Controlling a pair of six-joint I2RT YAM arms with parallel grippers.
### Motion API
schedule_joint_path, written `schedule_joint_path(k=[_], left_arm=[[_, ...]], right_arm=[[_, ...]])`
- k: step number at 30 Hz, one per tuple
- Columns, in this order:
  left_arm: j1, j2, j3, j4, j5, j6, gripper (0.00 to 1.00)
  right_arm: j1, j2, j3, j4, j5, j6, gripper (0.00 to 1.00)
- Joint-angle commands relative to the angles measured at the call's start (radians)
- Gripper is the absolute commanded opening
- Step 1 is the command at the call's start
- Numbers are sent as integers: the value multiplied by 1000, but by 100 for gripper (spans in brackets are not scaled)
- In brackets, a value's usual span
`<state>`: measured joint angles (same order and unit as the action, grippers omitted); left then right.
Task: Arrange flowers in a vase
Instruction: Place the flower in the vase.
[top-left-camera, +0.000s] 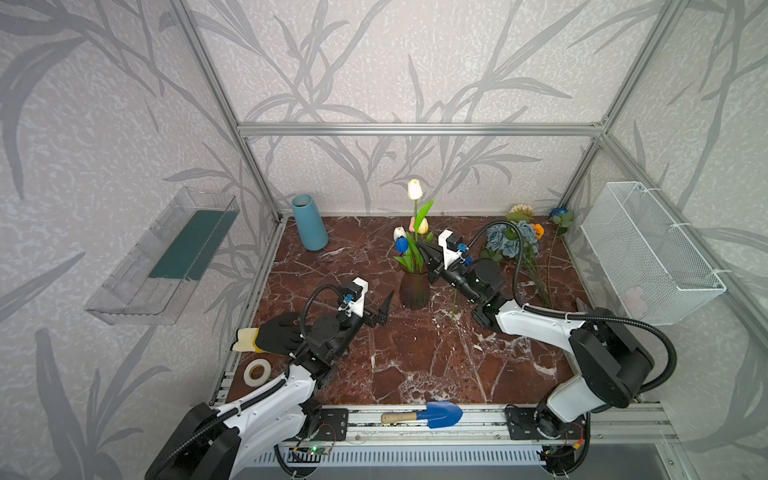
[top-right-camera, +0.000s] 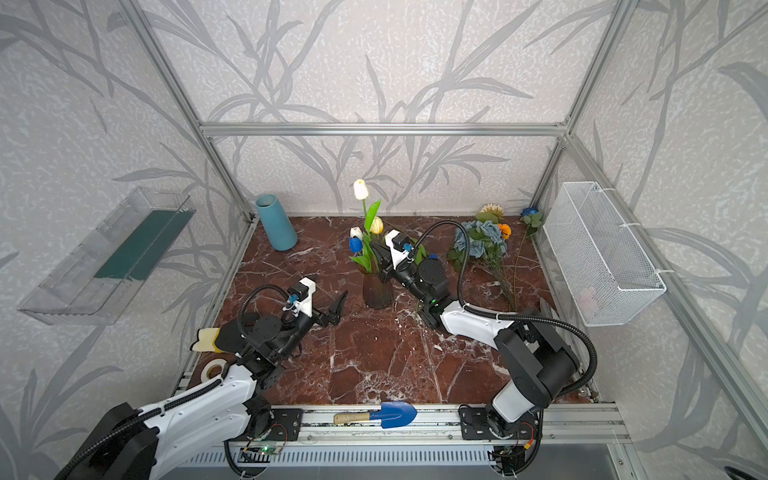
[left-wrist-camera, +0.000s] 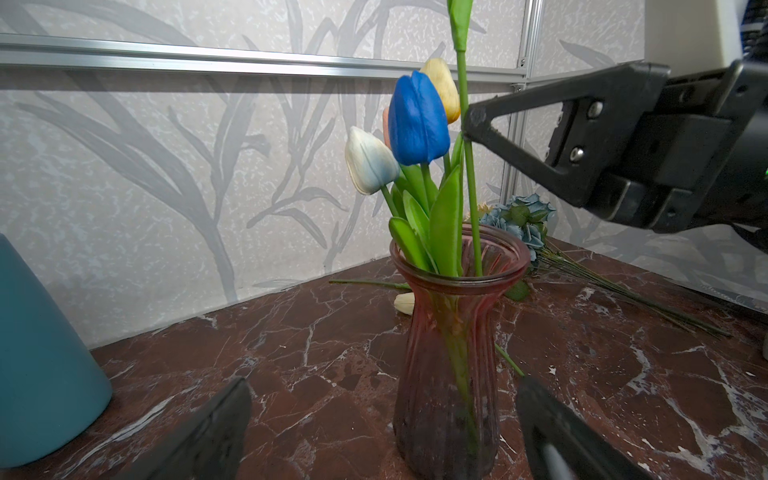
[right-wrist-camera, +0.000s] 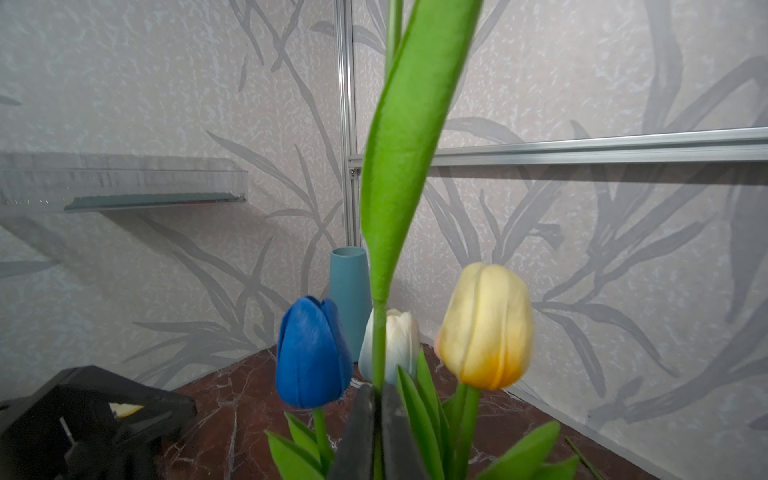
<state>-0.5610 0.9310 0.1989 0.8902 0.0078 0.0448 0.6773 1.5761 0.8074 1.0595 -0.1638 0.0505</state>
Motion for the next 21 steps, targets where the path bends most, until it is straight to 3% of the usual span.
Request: schedule_joint_path(k=[1,6,14,21], left_arm=[[0,2,-9,18,-6,5,99],[0,-3,-10,17,-9,6,99],[0,-6,-6,27,0,4,99],[0,-26,7,-3,7,6,99]], right_arm=[[8,-15,-17,-50,25,-47,20],[15,-63,-56,-91,81,-69,31],[-4,-224,-72,-201,157,-93,34],[-228,-276,11,-476,55,119,35]])
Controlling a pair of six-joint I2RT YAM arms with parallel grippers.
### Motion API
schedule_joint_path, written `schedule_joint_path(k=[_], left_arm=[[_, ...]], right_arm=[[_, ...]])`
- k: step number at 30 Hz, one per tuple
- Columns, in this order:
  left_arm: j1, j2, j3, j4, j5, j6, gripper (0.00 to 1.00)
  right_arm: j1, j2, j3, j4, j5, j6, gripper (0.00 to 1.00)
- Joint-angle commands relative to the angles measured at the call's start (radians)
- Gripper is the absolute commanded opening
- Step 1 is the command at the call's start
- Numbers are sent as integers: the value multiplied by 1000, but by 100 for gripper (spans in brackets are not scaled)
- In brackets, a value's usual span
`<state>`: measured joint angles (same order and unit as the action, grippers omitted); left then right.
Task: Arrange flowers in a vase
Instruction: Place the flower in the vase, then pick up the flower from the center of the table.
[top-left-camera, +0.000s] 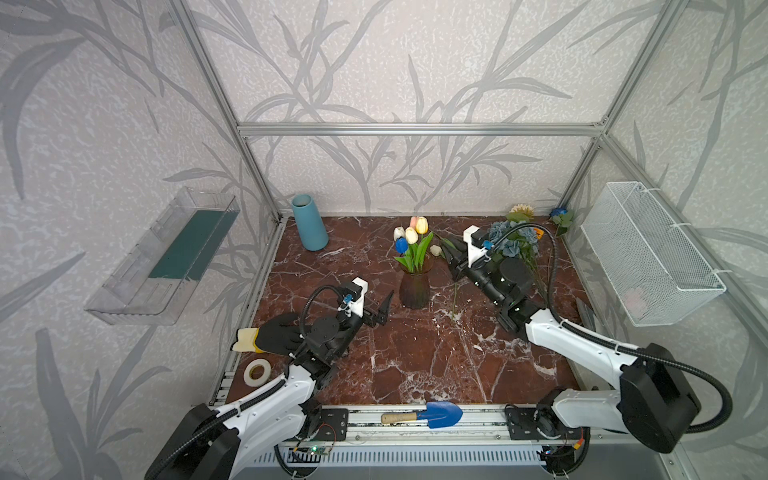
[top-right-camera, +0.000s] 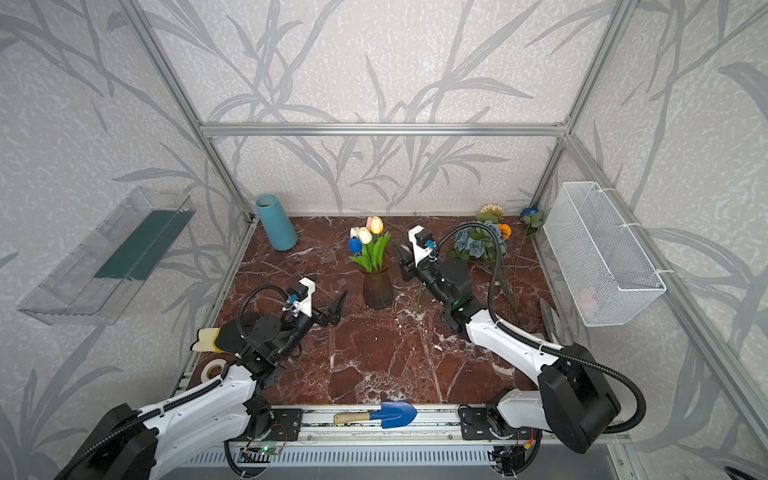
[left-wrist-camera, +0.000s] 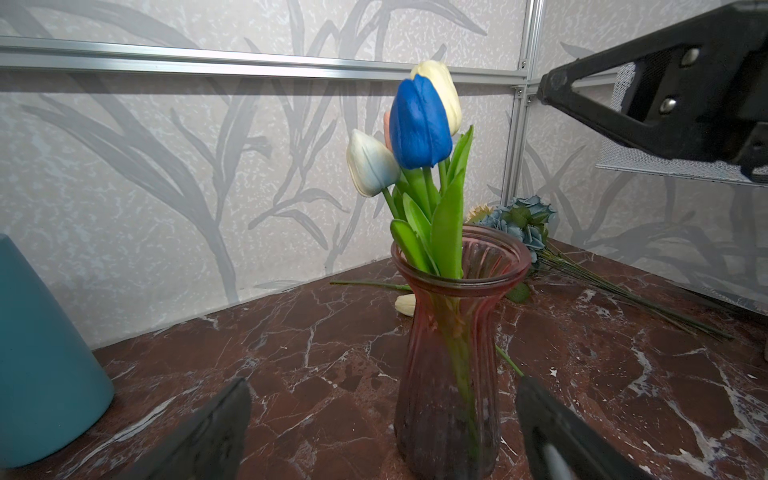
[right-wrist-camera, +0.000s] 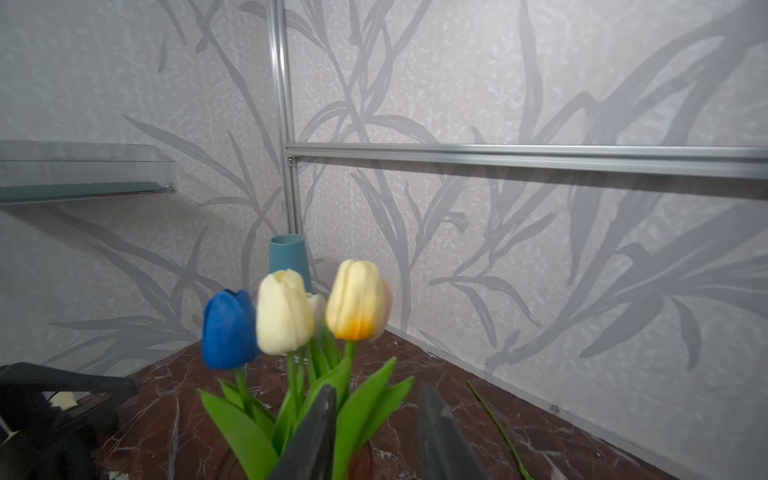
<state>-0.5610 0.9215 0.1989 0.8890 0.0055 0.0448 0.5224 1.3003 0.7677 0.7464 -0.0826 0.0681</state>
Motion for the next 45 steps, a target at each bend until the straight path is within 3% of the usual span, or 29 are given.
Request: schedule_joint_path(k=[1,4,10,14,24,34,37,45], left_arm=[[0,-16,10,-6,10,6,99],[0,-3,14,-2,11,4,99],[0,24,13,23,27,-2,99],[0,35,12,21,36,0,99],[0,59,7,28,119,0,99],[0,30,2,6,113,3,99],[0,31,3,4,118,7,99],[0,6,-6,-7,125,7,99]], right_arm=[[-111,22,84,-237,-44,125,35],[-173,114,229,-536,-48,154,33],[-171,328,461,-1072,53,160,32],[-155,414,503,-1237,87,147,33],[-112,589,554,-1279,58,158,39],[-104,685,597,-1224,47,206,39],[-105,708,613,-1219,45,210,36],[-105,724,625,-1214,61,211,11]])
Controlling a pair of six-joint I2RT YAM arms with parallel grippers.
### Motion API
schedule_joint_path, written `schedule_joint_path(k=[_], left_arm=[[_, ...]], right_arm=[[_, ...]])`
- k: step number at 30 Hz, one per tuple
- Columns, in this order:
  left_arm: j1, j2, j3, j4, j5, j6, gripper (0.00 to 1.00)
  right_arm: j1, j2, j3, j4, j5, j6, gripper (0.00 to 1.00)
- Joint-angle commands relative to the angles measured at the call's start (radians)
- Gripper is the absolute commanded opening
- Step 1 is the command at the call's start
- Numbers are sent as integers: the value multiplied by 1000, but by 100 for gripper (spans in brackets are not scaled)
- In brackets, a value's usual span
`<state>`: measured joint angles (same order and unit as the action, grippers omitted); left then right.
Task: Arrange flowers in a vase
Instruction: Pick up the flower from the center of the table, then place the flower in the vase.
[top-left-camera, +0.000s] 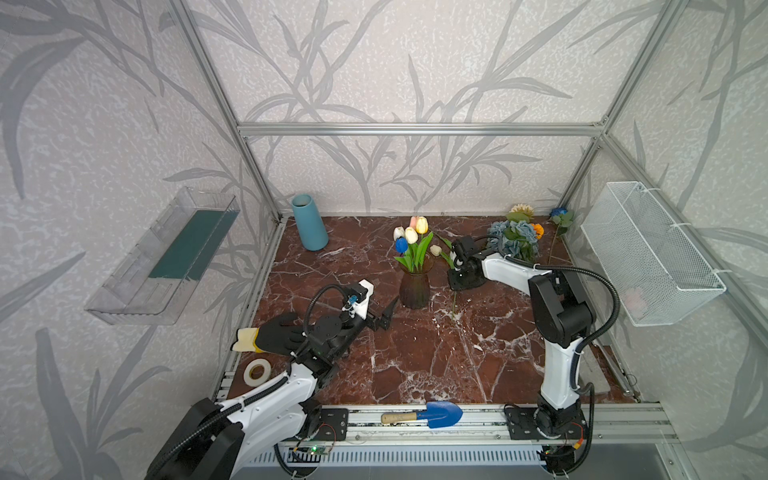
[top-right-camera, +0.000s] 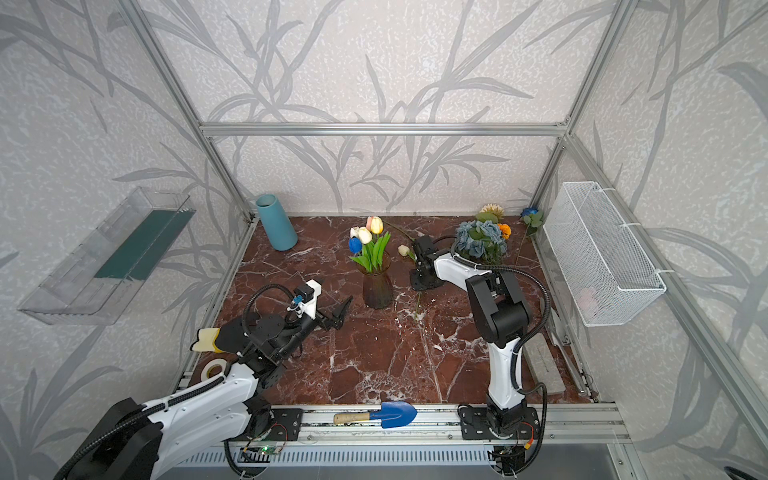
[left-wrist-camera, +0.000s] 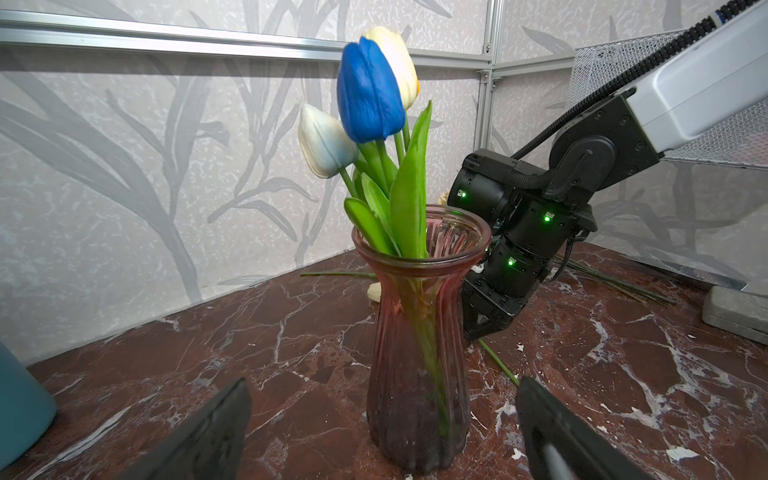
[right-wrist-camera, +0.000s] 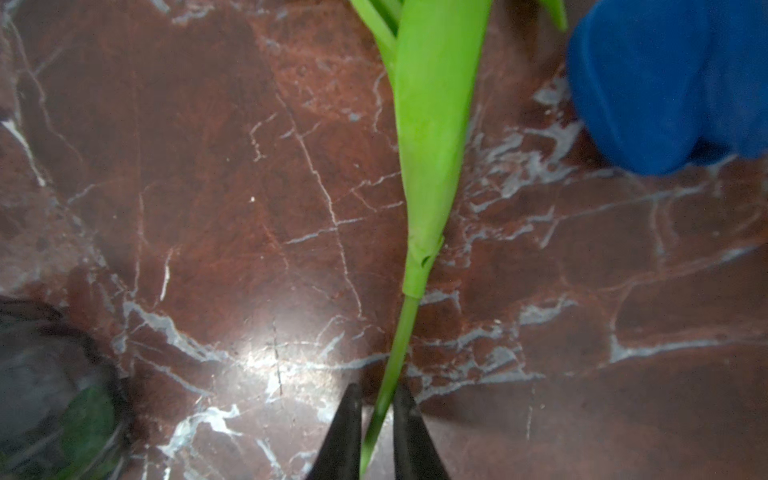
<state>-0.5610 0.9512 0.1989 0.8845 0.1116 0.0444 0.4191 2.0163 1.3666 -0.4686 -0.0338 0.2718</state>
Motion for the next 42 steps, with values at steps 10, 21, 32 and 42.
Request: schedule_joint_path(k=[10,21,32,42], left_arm=[[0,-92,-2,-35,40,9,99],[-18,-157,100,-235,342,37,99],[-28,-83,110,-154,340,31,99],[-28,-65,97,-116,277,30,99]], right_arm=[[-3,-125,-33,77,-2,44,0],[-8,-564,-264,431,27,95,0],[43,-821,-495,1046,-155,87,0],[159,-682,-422,1315,-267,38,0]])
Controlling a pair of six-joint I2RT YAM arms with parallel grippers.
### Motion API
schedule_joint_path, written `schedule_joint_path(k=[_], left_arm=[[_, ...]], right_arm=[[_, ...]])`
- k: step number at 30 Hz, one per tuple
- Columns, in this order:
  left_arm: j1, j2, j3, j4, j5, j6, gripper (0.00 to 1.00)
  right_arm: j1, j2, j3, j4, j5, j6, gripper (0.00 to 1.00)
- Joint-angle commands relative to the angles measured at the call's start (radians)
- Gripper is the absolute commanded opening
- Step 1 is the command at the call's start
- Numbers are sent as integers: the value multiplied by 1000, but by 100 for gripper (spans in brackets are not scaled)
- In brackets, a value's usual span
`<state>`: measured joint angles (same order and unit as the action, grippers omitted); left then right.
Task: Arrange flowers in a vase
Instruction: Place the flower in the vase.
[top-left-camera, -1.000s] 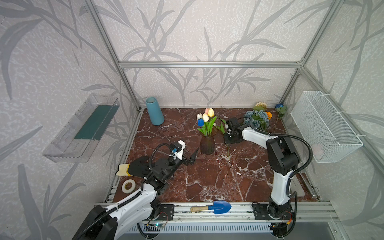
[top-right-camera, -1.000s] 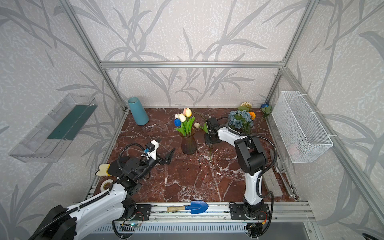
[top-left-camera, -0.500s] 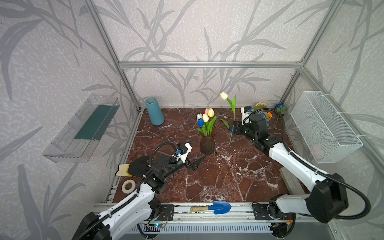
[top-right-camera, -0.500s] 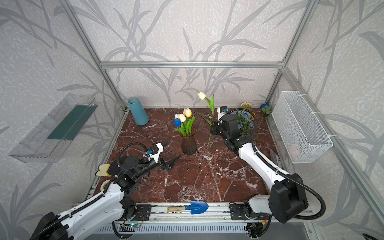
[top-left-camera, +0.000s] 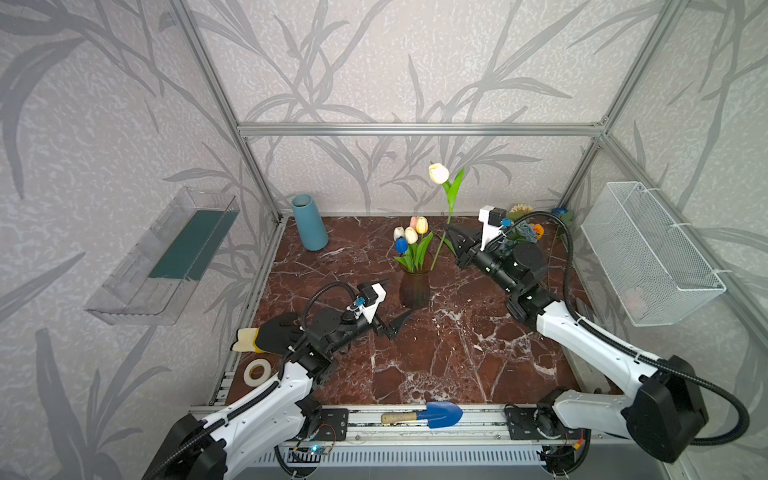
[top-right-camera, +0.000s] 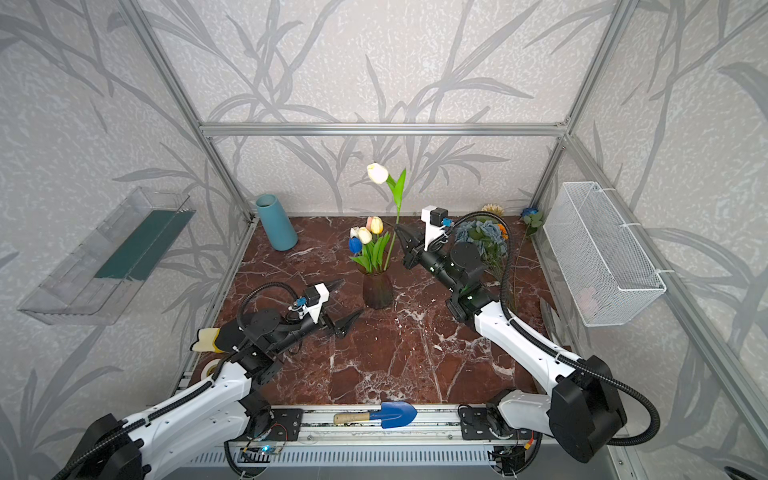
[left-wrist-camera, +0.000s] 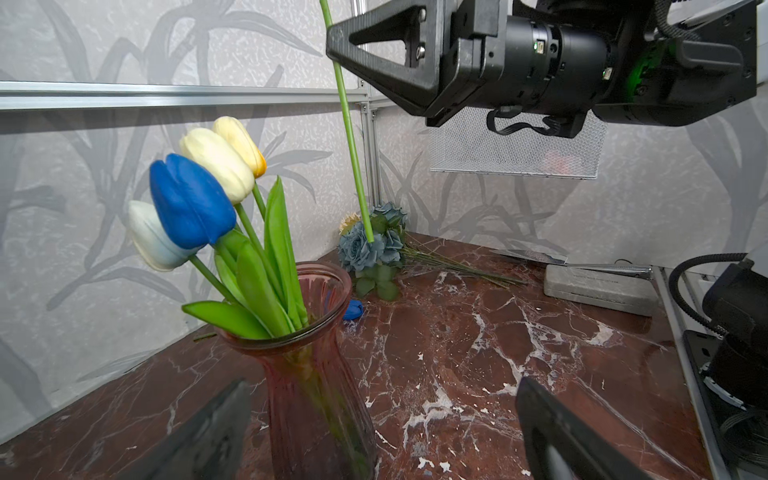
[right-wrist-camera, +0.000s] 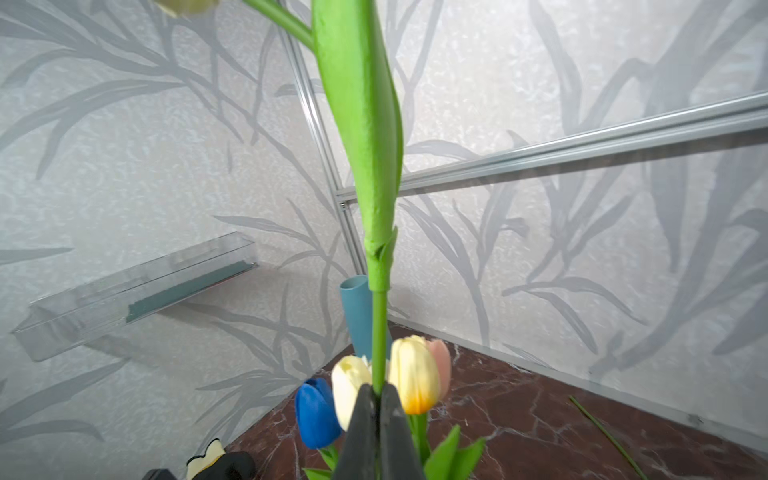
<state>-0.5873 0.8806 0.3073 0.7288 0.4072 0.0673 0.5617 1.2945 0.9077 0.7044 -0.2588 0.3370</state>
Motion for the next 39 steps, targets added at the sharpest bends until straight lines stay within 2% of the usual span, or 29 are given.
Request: schedule_joint_path(k=[1,7,13,23,33,36,39], left_arm=[[-2,7,-10,42,-21,7,99],[-2,2,-10,30,-31,15,99],[-2,-11,-20,17,-52,24,99],[-2,7,-16,25,-59,35,99],[-2,18,-33,49,-89,26,99],[-2,9,-44,66,-116,26,99],[-2,5,-46,63,-131,31,99]], right_arm=[[22,62,41,170,-45,-33,0],[29,163,56,230,-25,-79,0],[29,204,35,253,-25,-149,0],[29,236,-67,363,-56,-180,0],[29,227,-95,287,-85,-218,0],[32,206,-109,245,-67,-248,9],[34,180,-131,207,-47,-274,12]])
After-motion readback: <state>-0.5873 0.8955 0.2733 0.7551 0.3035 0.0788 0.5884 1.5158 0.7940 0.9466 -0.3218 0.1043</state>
